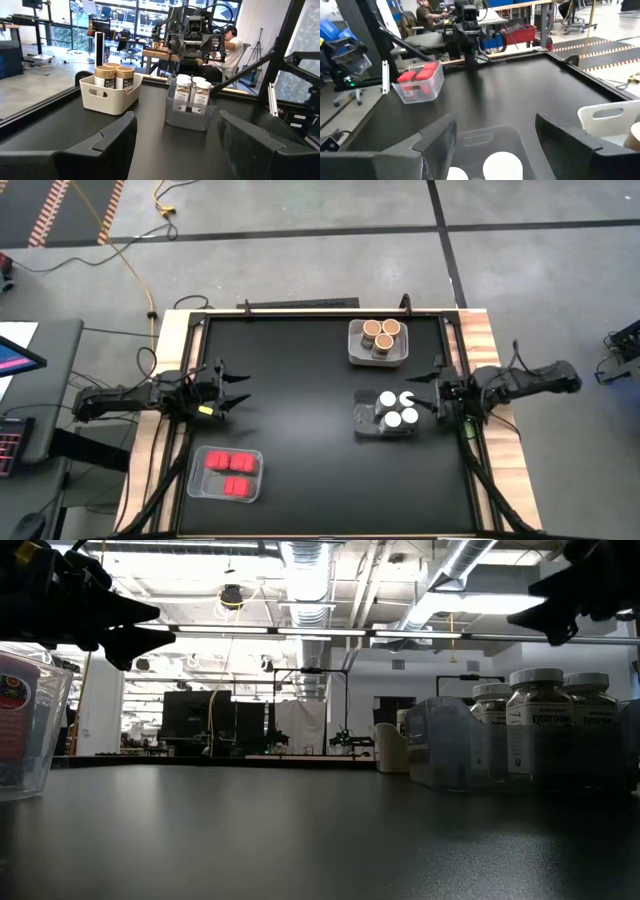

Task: Sort spices by type
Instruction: Return to Home Position

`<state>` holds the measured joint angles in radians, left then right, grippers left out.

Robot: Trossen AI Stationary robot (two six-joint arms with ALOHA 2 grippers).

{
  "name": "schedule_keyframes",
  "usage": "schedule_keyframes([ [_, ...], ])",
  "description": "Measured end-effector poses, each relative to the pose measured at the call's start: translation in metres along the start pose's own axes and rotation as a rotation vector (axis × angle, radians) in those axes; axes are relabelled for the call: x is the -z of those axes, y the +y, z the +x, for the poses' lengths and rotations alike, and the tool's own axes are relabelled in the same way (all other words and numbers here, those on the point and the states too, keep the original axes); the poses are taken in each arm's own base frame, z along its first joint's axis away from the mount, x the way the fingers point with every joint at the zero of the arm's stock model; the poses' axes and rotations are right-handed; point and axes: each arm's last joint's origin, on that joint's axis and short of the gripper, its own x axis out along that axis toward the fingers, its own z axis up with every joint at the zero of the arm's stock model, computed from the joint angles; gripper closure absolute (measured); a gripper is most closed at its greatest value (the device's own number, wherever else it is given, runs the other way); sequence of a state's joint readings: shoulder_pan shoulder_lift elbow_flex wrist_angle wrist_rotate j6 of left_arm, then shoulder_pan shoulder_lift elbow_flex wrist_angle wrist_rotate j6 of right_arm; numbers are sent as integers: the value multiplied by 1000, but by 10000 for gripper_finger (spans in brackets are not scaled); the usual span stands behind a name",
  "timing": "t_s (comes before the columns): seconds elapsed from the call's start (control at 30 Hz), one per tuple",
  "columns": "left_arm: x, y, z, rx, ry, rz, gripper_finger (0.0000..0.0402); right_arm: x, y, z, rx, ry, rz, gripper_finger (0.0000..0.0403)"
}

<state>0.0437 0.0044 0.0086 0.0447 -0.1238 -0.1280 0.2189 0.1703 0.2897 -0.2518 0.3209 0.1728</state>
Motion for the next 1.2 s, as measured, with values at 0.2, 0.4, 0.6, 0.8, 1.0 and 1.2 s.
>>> schedule_keyframes([
  [0.2, 0, 0, 0, 0, 0, 0, 139, 19, -6, 8, -40, -90, -18, 108],
  [0.4, 0, 0, 0, 0, 0, 0, 139, 41, -12, 11, -89, -86, -25, 108],
  [0.6, 0, 0, 0, 0, 1, 0, 139, 53, -14, 15, -160, -134, -40, 108],
  [0.8, 0, 0, 0, 0, 1, 0, 139, 53, -14, 15, -188, -141, -75, 108],
  [1.0, 0, 0, 0, 0, 1, 0, 139, 56, -14, 18, -183, -94, -91, 108],
  [1.2, 0, 0, 0, 0, 1, 0, 139, 60, -14, 22, -178, -44, -92, 108],
])
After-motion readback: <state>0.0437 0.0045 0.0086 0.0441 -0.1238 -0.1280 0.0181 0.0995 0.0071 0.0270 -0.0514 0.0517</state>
